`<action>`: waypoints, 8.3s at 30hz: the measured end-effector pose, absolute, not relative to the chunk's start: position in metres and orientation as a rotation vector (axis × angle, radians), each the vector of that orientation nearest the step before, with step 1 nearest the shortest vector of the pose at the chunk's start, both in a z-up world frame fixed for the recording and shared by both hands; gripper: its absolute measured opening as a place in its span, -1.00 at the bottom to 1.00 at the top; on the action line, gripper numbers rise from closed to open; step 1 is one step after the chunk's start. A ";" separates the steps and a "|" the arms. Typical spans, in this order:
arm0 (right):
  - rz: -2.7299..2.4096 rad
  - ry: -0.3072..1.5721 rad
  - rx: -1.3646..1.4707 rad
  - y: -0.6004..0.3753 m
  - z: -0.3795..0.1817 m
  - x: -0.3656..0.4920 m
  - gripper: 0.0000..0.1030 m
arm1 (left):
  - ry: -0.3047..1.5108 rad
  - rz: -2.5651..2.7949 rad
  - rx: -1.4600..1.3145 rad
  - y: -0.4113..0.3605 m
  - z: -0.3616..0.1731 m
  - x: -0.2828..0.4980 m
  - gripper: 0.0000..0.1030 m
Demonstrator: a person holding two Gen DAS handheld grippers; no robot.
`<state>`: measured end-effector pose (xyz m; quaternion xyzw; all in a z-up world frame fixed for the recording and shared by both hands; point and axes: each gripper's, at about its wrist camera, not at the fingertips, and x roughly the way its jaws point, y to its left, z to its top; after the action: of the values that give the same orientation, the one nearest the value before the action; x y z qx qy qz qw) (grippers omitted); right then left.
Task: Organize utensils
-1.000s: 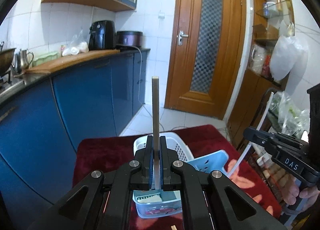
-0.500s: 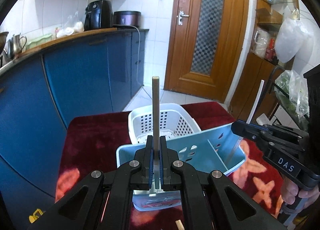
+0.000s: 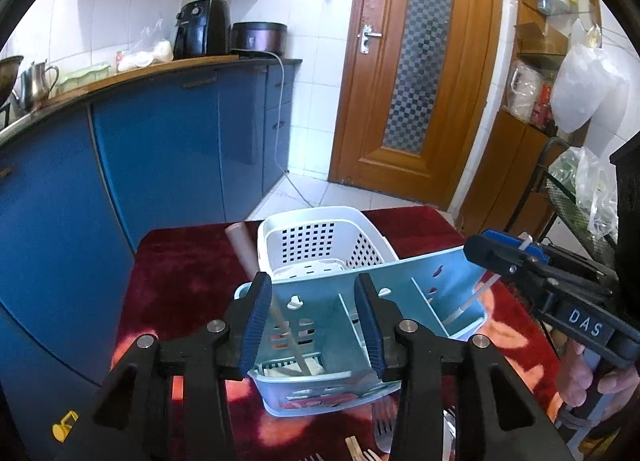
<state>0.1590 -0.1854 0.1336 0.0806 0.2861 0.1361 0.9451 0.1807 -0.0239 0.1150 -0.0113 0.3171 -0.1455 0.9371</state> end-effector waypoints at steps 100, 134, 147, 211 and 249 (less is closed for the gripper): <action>0.232 0.931 0.340 -0.229 0.005 0.036 -0.09 | 0.988 -0.411 -0.302 -0.006 -0.018 0.106 -0.87; 0.349 0.936 0.282 -0.141 0.038 0.081 -0.17 | 0.733 -0.365 -0.269 0.039 0.026 0.081 -0.88; 0.359 0.990 0.244 -0.123 0.020 0.103 -0.40 | 0.736 -0.363 -0.265 0.038 0.023 0.082 -0.88; 0.336 0.405 0.238 -0.187 0.197 0.061 -0.92 | 0.484 -0.467 -0.202 0.013 0.178 0.069 -0.96; 0.246 0.849 0.188 -0.205 0.054 0.043 0.05 | 0.822 -0.359 -0.150 0.002 0.052 0.072 -0.23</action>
<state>0.0426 -0.2054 0.0544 0.0909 0.4100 0.1190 0.8997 0.0722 0.0018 0.0519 -0.0726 0.3968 -0.1735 0.8984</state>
